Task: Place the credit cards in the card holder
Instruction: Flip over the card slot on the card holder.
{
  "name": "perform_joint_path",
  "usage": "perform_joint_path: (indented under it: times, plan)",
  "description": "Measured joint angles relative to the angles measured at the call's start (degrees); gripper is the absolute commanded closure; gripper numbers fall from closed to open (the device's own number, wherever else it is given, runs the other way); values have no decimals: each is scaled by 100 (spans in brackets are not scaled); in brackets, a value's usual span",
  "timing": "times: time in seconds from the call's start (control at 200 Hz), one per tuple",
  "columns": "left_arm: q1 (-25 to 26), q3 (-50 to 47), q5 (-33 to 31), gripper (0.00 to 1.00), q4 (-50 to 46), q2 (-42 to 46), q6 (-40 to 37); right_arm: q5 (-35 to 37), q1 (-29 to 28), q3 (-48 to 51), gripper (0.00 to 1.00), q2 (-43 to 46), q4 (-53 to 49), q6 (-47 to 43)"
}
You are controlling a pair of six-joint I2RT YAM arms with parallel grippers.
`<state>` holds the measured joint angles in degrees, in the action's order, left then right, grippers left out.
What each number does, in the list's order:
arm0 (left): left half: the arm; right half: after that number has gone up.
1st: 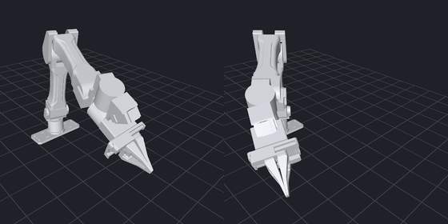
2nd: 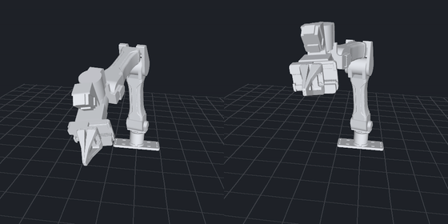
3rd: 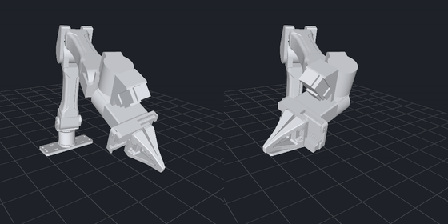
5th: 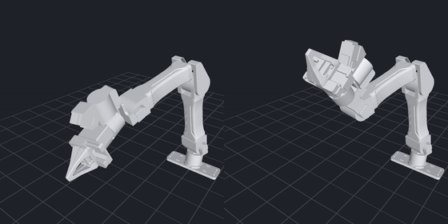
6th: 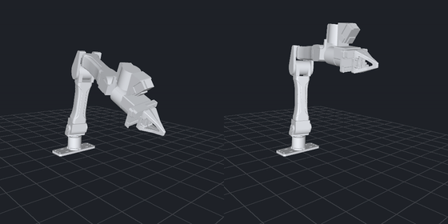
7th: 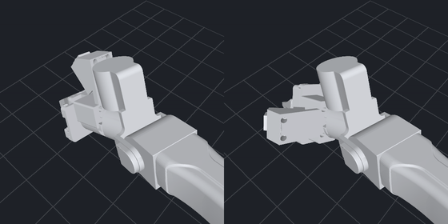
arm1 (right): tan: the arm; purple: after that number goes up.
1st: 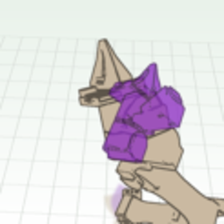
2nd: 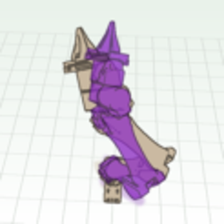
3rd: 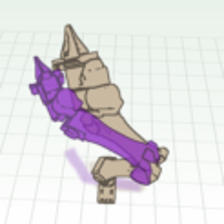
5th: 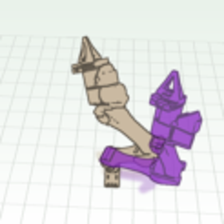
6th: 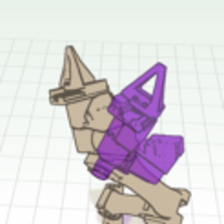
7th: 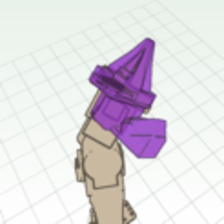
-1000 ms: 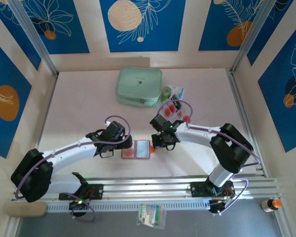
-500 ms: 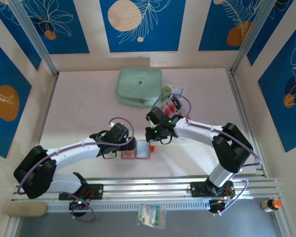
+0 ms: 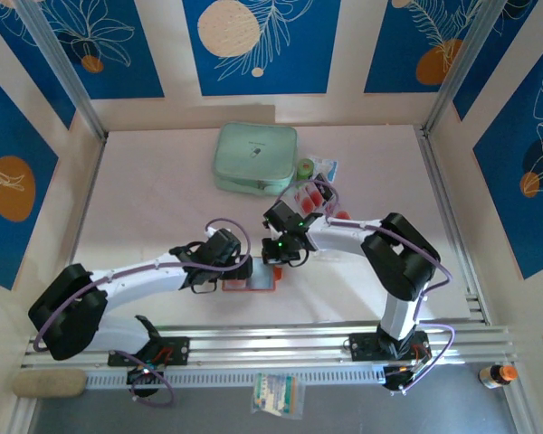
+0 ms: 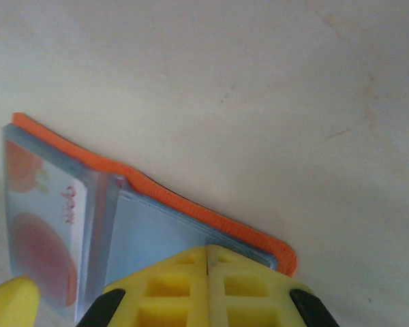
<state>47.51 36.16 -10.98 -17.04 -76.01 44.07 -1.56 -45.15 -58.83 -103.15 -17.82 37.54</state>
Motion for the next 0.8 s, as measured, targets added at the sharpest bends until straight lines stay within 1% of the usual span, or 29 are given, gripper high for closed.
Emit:
perform_joint_path:
  times: [0.235, 0.66, 0.8]
  plan:
    - [48, 0, -7, 0, 59, -66, -2, -297, -4, 0, 100, -125, 330, 177]
    - [118, -33, -20, 0, 192, -393, -4, -455, -4, 0, 100, -175, 485, 345]
    - [140, -87, -103, 7, 262, -404, 0, -472, -4, 0, 99, -175, 498, 345]
